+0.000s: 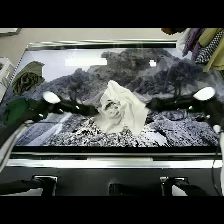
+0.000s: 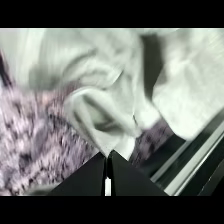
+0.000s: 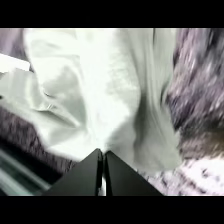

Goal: Fold the clothes and pants, and hang the long-sleeved shirts on hangers.

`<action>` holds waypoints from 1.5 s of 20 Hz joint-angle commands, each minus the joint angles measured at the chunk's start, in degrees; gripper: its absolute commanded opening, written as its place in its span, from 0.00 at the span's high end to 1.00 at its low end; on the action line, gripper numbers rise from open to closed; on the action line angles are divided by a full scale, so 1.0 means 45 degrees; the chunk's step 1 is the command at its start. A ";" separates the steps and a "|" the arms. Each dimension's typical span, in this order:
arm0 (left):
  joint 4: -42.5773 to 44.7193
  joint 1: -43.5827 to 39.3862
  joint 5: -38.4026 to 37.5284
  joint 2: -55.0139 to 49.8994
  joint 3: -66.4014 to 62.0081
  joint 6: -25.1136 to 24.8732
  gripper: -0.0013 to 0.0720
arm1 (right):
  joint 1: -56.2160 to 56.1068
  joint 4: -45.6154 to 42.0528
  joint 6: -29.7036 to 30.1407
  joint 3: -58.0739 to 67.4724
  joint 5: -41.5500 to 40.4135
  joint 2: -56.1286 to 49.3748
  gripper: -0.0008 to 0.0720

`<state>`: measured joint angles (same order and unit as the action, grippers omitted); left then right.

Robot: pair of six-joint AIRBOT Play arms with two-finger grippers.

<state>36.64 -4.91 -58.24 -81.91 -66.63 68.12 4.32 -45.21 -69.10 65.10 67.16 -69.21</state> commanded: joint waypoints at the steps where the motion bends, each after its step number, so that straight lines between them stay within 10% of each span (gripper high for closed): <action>1: 0.1200 0.1481 -0.0291 0.1933 -0.2443 0.1214 0.96 | -0.0010 -0.1768 -0.1103 0.2982 -0.1127 0.1365 0.95; 8: 0.3570 0.3740 -0.0117 0.6426 -0.5421 0.4337 0.96 | -0.0015 -0.5960 -0.4386 0.8427 -0.2331 0.4299 0.95; 17: 0.7650 0.4507 0.0636 0.9131 -0.5430 0.7009 0.96 | -0.0015 -0.8757 -0.8393 0.8597 -0.2098 0.6188 0.95; 24: 0.7431 0.2764 -0.0010 0.4376 -0.4867 0.6300 0.96 | -0.0068 -0.8699 -0.9326 0.7703 0.4537 0.0729 0.95; 30: 0.7383 0.1146 -0.0083 -0.1413 -0.4357 0.6305 0.96 | -0.0063 -0.7373 -0.8888 0.6324 0.1647 -0.5508 0.94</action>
<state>70.04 3.20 -58.00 -77.08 -86.89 96.75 4.08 -81.19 -109.58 95.33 79.46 -81.54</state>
